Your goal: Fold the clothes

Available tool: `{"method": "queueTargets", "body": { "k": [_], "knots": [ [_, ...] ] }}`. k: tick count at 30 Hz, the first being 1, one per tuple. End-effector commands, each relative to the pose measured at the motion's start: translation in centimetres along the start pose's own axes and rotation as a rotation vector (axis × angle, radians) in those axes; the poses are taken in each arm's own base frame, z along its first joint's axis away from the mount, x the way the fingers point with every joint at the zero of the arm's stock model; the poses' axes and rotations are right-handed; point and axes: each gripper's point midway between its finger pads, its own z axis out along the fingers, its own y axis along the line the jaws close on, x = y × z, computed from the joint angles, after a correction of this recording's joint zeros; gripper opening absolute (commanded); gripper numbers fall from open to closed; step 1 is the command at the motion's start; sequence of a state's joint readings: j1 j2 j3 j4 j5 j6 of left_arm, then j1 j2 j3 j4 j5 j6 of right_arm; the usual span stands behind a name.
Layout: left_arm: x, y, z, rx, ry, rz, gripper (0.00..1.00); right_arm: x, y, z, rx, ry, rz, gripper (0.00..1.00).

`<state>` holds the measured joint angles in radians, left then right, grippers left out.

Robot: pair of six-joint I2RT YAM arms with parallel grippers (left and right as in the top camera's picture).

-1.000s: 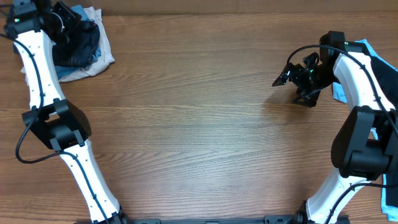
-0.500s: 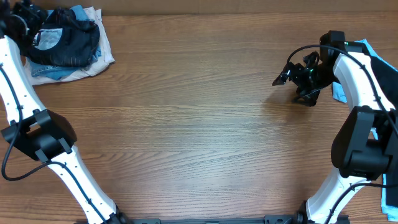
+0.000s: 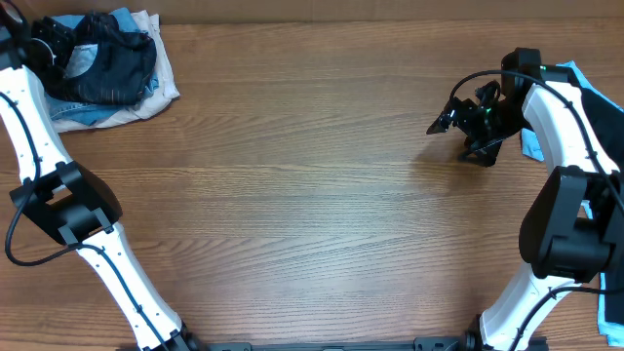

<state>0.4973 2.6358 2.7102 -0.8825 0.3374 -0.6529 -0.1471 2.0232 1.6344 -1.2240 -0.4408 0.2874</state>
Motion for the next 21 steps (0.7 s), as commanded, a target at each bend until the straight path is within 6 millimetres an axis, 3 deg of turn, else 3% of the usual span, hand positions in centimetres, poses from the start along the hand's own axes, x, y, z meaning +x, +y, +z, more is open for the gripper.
{"method": "queueTargets", "body": {
  "k": [1, 7, 21],
  "knots": [
    [0.0, -0.2, 0.5, 0.009, -0.009, -0.016, 0.65, -0.4, 0.7, -0.6, -0.014, -0.021, -0.022, 0.9],
    [0.0, -0.1, 1.0, 0.007, -0.012, -0.024, 0.6, -0.4, 0.7, -0.6, -0.014, -0.02, -0.021, 0.9],
    [2.5, 0.2, 4.0, -0.009, 0.033, -0.024, 0.53, -0.4, 0.6, -0.6, -0.013, -0.018, -0.02, 0.9]
  ]
}}
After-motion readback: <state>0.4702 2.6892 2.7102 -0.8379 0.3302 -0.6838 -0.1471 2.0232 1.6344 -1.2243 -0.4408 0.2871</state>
